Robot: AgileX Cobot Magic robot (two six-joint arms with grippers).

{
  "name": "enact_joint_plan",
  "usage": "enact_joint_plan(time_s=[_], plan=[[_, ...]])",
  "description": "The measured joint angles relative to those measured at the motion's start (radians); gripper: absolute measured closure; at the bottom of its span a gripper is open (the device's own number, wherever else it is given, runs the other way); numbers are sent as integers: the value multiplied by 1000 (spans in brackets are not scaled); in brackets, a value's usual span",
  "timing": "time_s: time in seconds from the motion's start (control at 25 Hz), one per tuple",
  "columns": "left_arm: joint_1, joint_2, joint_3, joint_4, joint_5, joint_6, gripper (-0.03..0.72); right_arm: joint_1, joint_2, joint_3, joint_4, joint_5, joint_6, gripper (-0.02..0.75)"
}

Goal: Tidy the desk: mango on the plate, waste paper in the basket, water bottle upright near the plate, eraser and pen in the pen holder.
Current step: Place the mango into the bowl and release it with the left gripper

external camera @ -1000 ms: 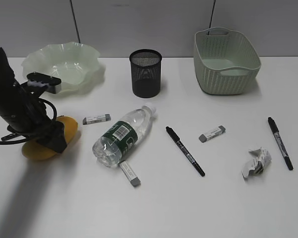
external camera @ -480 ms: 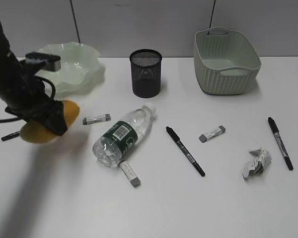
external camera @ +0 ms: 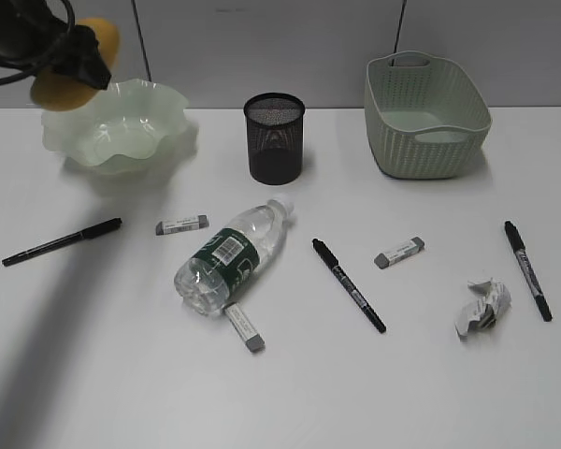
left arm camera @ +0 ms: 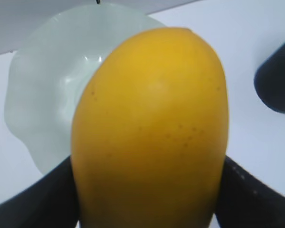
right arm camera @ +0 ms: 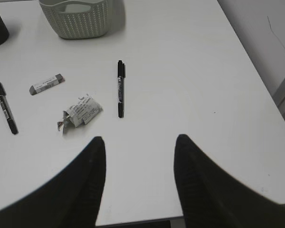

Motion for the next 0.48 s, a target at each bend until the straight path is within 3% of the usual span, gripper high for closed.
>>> enact_joint_plan(time_s=[0.48], plan=[[11, 319, -59, -38, -322, -6, 109, 0, 0, 0, 0, 0, 0, 356]])
